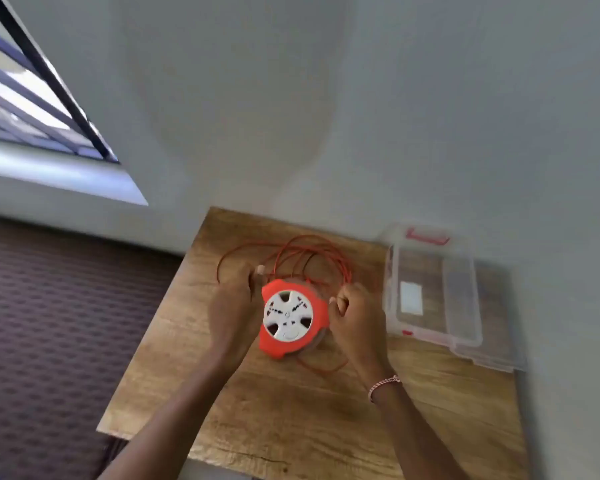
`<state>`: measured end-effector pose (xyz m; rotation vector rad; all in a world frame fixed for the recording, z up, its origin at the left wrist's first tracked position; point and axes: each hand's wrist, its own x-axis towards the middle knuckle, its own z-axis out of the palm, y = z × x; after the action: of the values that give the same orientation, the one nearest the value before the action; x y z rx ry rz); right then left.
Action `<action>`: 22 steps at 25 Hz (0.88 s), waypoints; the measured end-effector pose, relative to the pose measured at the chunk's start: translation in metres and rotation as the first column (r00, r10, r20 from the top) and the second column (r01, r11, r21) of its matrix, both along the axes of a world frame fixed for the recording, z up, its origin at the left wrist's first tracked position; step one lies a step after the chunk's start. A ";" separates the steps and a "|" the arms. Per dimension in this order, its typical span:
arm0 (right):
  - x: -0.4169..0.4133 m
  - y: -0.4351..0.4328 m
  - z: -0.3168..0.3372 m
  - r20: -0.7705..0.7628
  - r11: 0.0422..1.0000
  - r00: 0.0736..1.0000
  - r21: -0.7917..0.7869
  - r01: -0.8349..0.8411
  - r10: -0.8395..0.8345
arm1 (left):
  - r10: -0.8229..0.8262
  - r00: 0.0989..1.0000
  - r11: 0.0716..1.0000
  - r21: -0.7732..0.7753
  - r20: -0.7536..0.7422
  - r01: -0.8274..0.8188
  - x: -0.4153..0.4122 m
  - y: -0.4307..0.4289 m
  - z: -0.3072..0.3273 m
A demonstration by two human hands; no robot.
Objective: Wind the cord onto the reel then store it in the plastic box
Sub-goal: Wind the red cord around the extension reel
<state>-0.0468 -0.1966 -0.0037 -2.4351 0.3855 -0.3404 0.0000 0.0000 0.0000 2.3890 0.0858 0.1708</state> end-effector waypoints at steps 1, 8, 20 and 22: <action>-0.003 0.003 -0.025 -0.018 1.000 1.000 0.023 -0.015 0.015 | 0.001 1.000 0.999 0.034 -0.020 0.000 -0.002 0.007 -0.024; -0.002 0.000 -0.118 0.105 0.996 0.992 -0.063 -0.060 0.067 | -0.070 0.996 0.997 -0.012 0.047 0.071 0.014 0.031 -0.127; -0.016 -0.012 -0.147 0.426 0.966 0.895 0.147 -0.214 0.134 | -0.088 0.903 0.967 -0.180 0.421 0.178 -0.007 0.025 -0.147; -0.022 -0.012 -0.145 0.494 0.950 0.859 0.180 -0.254 0.136 | -0.090 0.884 0.954 -0.216 0.459 0.209 -0.011 0.023 -0.147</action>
<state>-0.0693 -0.2087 -0.1486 -2.0385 -0.0427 -0.7388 -0.0113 0.0226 -0.1469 2.0278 -0.2783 0.5911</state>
